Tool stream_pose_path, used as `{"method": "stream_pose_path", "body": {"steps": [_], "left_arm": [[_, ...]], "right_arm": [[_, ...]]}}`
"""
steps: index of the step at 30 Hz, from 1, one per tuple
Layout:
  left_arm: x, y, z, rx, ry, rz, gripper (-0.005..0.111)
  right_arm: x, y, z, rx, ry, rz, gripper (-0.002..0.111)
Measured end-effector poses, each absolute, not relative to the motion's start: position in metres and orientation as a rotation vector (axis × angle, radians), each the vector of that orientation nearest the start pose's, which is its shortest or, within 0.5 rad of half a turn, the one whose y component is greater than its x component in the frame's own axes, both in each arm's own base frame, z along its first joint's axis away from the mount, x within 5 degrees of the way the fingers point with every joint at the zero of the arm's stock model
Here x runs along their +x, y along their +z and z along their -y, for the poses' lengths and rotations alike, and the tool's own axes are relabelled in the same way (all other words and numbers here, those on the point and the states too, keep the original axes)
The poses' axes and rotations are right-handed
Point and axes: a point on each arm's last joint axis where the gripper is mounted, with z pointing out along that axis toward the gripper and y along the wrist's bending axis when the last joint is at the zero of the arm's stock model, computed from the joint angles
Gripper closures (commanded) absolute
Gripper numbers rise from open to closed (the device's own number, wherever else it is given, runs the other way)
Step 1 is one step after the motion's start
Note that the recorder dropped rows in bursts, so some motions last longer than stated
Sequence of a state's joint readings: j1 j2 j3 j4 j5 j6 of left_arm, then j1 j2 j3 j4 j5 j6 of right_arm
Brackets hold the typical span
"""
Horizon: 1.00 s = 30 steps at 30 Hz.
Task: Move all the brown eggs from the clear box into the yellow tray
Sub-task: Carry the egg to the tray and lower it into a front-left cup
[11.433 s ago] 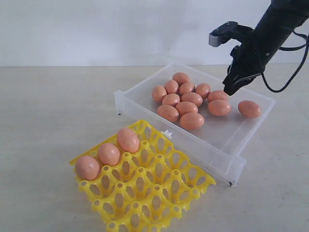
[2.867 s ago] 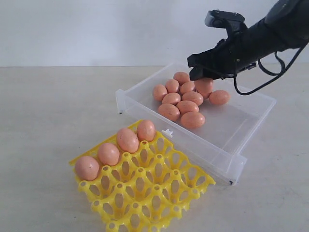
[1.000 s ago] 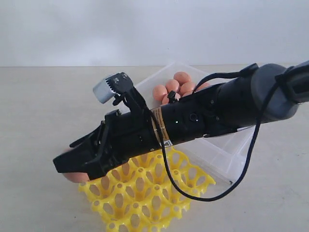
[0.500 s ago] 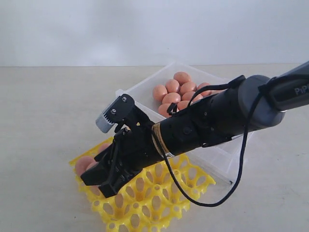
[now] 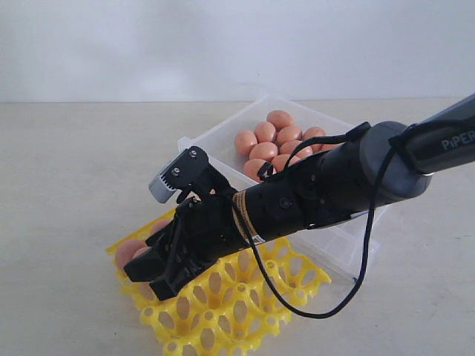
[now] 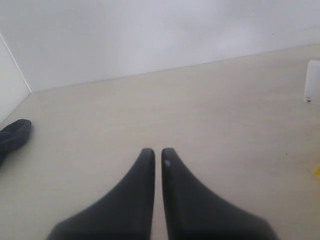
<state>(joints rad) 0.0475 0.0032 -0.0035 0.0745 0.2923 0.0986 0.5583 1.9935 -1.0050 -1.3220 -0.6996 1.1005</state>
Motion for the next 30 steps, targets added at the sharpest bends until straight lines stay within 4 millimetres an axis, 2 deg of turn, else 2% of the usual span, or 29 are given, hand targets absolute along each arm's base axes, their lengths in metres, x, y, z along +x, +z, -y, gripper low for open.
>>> {"method": "stream_pose_path", "body": {"steps": [7, 14, 16, 20, 23, 30], "left_arm": [[0.055, 0.188, -0.005, 0.093, 0.176, -1.776, 0.103], [0.055, 0.188, -0.005, 0.093, 0.176, -1.776, 0.103], [0.055, 0.188, -0.005, 0.093, 0.176, -1.776, 0.103], [0.055, 0.188, -0.005, 0.093, 0.176, -1.776, 0.103], [0.055, 0.188, -0.005, 0.093, 0.176, -1.776, 0.103], [0.055, 0.188, -0.005, 0.093, 0.176, -1.776, 0.103]], "right_arm": [[0.290, 0.123, -0.250, -1.118, 1.024, -1.994, 0.108], [0.290, 0.123, -0.251, -1.108, 1.034, -1.992, 0.106], [0.290, 0.124, -0.251, -1.107, 1.034, -1.992, 0.097], [0.290, 0.124, -0.251, -1.108, 1.041, -1.988, 0.068], [0.289, 0.124, -0.251, -1.106, 1.044, -1.989, 0.053], [0.289, 0.125, -0.252, -1.095, 1.074, -1.984, 0.053]]}}
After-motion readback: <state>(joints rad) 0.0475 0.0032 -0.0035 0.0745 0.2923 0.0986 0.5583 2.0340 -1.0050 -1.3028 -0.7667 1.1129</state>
